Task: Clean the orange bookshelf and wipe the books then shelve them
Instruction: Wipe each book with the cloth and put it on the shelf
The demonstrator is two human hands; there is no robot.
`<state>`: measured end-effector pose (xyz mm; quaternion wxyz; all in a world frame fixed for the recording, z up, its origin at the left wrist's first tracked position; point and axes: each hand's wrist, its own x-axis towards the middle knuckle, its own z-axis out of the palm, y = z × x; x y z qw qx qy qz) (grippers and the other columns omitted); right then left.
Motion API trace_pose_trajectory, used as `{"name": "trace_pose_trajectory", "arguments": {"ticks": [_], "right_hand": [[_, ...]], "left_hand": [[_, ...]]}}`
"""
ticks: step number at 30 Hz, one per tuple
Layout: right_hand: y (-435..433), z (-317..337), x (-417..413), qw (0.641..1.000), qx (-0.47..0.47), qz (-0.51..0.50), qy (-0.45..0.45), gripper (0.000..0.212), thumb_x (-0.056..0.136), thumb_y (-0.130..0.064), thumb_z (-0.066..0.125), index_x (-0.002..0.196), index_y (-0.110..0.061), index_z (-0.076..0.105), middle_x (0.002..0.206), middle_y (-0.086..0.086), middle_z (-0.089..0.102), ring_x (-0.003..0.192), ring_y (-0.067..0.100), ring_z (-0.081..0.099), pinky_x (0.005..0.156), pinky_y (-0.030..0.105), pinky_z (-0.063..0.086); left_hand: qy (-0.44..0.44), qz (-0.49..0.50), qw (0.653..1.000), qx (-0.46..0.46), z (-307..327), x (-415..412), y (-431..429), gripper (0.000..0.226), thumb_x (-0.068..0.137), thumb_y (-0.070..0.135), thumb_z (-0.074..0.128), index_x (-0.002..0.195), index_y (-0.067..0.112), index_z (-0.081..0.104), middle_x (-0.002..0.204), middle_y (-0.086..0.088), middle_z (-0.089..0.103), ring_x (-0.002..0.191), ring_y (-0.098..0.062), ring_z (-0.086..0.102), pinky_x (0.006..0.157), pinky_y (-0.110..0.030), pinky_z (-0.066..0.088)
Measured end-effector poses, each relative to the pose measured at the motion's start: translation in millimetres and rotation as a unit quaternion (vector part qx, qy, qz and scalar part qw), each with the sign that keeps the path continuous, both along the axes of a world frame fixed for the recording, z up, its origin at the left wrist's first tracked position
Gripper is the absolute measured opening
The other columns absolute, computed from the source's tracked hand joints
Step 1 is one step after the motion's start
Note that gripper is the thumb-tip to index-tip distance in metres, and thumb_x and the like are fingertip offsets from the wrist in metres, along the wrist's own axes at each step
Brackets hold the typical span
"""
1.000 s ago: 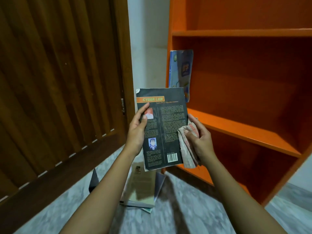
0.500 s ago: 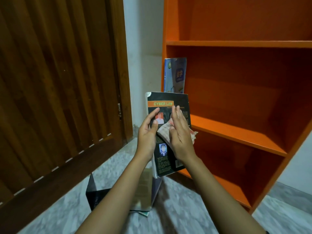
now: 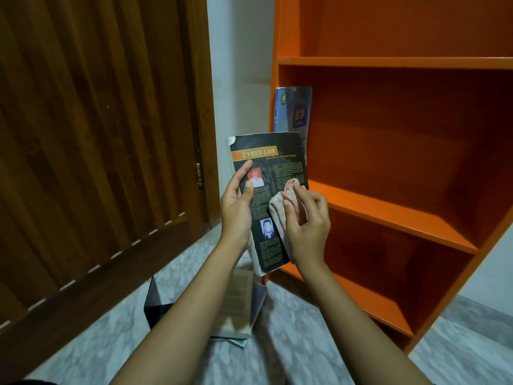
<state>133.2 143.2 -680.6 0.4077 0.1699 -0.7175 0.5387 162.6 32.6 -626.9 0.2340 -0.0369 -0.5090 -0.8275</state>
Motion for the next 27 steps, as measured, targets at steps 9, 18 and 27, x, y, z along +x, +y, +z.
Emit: {"name": "trace_pose_trajectory", "arguments": {"ticks": [9,18,27], "right_hand": [[-12.0,-19.3,-0.4,0.993,0.056,0.032,-0.101,0.050,0.096,-0.054,0.012,0.145,-0.045,0.004,0.157,-0.019,0.004,0.146,0.007,-0.001,0.119,0.046,0.004],[0.5,59.3,-46.3,0.985,0.030,0.103,-0.134,0.059,0.094,-0.047,0.023,0.149,-0.024,0.023,0.157,-0.006,0.020,0.144,0.007,0.014,0.119,0.043,0.015],[2.9,44.9,-15.6,0.954,0.286,0.094,-0.001,0.049,0.096,-0.046,0.024,0.145,-0.042,0.026,0.155,-0.015,0.023,0.142,0.010,0.021,0.110,0.047,0.025]], "left_hand": [[0.027,-0.045,0.996,-0.074,3.7,-1.0,0.2,0.036,0.098,0.008,0.044,0.124,0.032,0.052,0.126,0.002,0.057,0.112,-0.019,0.061,0.081,-0.028,0.056],[0.034,-0.136,0.981,-0.136,11.9,3.3,1.8,0.039,0.101,0.015,0.037,0.133,0.036,0.043,0.138,0.004,0.049,0.117,-0.014,0.057,0.087,-0.025,0.053],[0.012,-0.147,0.988,0.046,16.9,-7.6,-18.4,0.042,0.100,0.011,0.034,0.135,0.032,0.047,0.125,-0.004,0.060,0.109,-0.025,0.063,0.082,-0.037,0.056]]}}
